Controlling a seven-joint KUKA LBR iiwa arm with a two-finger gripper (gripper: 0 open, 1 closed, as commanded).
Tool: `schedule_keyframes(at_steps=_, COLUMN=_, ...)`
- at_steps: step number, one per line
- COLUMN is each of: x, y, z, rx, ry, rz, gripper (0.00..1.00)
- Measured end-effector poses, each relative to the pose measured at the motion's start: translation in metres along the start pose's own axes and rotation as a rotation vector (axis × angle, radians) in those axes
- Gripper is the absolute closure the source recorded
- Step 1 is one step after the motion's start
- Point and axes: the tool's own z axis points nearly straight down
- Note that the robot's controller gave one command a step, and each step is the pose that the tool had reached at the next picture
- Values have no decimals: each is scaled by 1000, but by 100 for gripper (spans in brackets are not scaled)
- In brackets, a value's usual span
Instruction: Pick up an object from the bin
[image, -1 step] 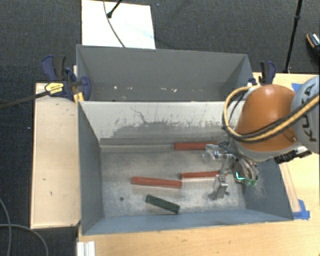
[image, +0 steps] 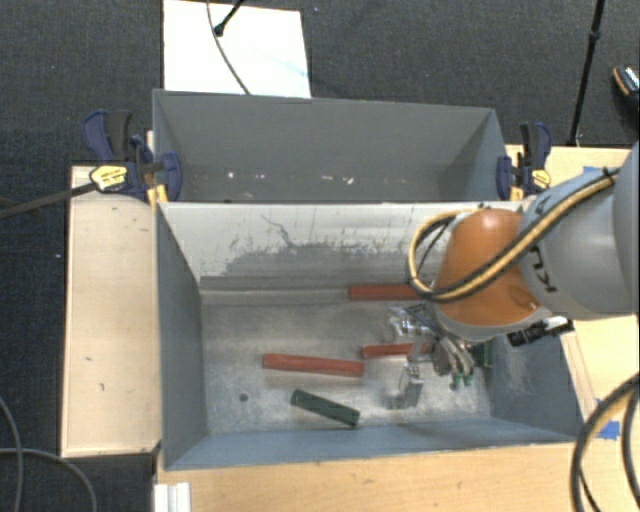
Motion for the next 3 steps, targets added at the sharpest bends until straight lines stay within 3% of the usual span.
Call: schedule_keyframes(at_steps=3, x=-1, y=0, z=-1, rx=0, ry=-4, rz=-2, gripper=0)
